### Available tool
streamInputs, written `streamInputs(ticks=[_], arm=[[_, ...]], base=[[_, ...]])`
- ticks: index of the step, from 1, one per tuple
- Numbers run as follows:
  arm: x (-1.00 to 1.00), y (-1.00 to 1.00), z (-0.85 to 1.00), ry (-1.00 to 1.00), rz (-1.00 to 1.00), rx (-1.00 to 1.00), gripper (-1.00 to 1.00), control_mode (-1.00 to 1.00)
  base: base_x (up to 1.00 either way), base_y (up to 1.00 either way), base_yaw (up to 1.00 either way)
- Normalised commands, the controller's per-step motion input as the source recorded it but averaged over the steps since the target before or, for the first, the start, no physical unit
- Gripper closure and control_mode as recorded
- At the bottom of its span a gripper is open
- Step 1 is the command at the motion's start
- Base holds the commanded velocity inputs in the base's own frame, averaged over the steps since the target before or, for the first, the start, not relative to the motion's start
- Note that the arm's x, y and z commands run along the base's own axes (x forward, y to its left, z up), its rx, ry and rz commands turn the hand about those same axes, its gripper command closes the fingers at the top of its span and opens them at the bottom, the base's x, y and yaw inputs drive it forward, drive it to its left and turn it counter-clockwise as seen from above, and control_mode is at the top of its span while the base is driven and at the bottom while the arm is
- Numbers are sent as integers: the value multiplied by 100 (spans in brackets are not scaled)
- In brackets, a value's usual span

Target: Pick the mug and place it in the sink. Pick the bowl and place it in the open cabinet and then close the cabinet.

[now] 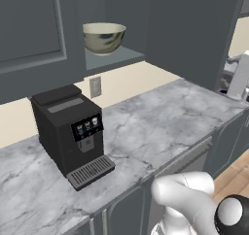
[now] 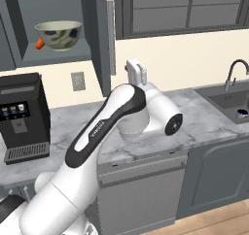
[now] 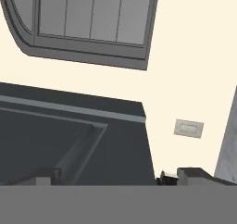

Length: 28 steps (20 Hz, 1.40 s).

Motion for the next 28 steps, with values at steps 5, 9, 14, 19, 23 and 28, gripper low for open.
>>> streamInputs(ticks=[5,9,14,19,23,28], arm=[[50,3,-6,0,0,0,-100,-100],[44,2,-7,0,0,0,-100,-100],[24,17,-4,0,0,0,-100,-100],[28,21,-2,0,0,0,-100,-100],[19,16,0,0,0,0,-100,-100],[-75,26,3,0,0,1,-100,-100]], base=[[0,0,0],[0,0,0],[0,0,0],[0,0,0],[0,0,0],[0,0,0]])
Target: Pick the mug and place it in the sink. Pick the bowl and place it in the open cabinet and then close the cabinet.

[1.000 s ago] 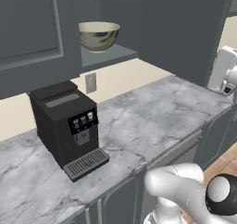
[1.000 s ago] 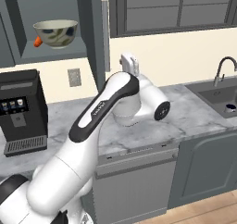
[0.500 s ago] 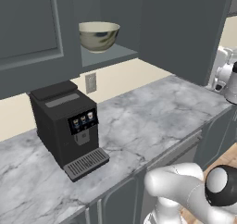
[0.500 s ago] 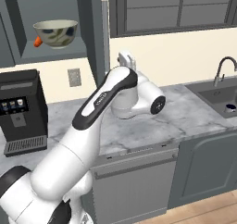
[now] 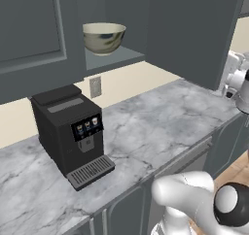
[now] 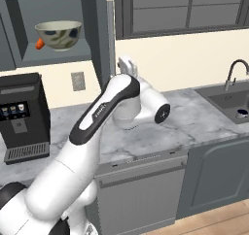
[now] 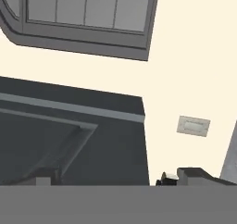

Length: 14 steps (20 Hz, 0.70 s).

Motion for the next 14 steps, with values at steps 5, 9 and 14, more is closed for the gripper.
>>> streamInputs(ticks=[5,9,14], arm=[[-75,97,0,0,7,0,-100,-100],[-3,100,0,0,13,0,-100,-100],[65,100,36,-12,12,-2,-100,-100]], base=[[0,0,0],[0,0,0],[0,0,0]])
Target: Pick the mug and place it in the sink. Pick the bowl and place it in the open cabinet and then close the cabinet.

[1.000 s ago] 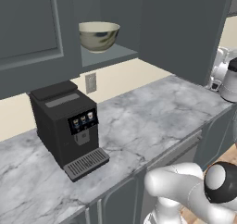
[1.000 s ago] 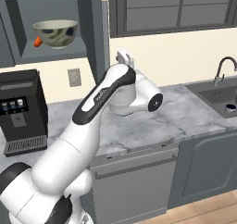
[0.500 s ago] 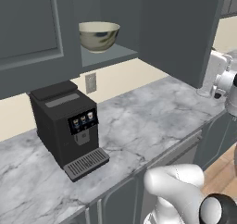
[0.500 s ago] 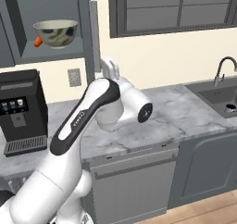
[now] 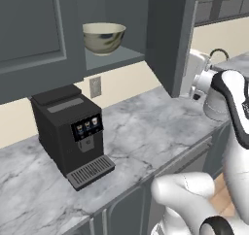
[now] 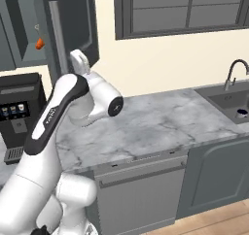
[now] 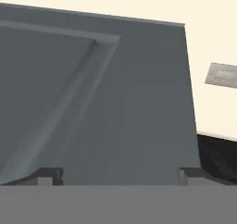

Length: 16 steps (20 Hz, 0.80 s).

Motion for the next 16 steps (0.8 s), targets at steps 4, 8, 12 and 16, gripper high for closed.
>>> streamInputs(ticks=[4,8,12,16], arm=[[87,100,35,-16,8,-7,-100,-100],[100,100,9,-7,0,-9,-100,-100],[77,100,-3,0,1,-3,-100,-100],[65,100,-4,0,0,-5,-100,-100]], base=[[0,0,0],[0,0,0],[0,0,0],[0,0,0]])
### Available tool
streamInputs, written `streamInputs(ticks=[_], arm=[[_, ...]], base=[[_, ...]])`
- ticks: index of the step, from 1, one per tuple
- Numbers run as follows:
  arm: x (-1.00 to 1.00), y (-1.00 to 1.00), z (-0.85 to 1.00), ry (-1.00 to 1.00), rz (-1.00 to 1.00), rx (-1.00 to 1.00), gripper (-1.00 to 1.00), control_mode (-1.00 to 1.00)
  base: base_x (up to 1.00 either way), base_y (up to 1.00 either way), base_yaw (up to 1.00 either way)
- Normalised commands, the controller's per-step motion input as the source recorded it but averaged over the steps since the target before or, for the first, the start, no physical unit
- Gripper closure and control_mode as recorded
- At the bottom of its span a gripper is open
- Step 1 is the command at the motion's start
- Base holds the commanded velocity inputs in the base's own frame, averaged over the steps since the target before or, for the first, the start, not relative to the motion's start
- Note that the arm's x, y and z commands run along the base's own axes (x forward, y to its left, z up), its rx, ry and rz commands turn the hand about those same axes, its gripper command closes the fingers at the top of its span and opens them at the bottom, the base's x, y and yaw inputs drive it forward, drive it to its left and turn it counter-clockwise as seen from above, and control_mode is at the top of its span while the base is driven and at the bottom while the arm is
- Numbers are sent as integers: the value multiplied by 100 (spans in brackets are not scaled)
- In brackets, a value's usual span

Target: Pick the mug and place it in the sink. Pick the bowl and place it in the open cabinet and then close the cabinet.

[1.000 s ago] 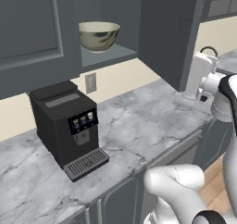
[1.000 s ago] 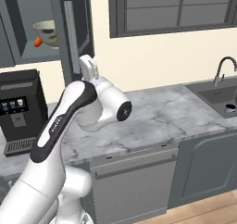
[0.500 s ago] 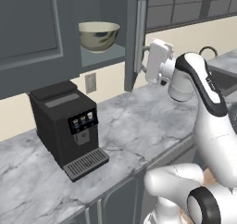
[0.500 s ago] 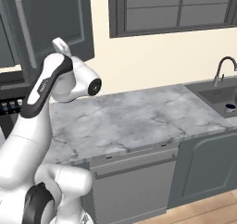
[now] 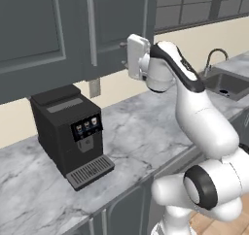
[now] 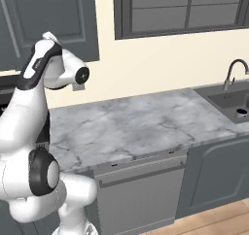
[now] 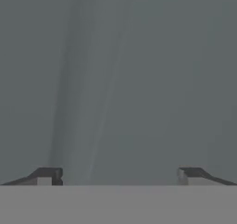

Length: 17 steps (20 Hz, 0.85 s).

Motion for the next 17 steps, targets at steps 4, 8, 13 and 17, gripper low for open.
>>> streamInputs(ticks=[4,8,13,17], arm=[[69,100,-1,-2,0,-9,-100,-100],[97,100,-12,-7,-11,-16,-100,-100],[100,100,-14,-12,-22,-19,-100,-100],[95,100,-12,-9,-21,-17,-100,-100]], base=[[0,0,0],[0,0,0],[0,0,0],[0,0,0]])
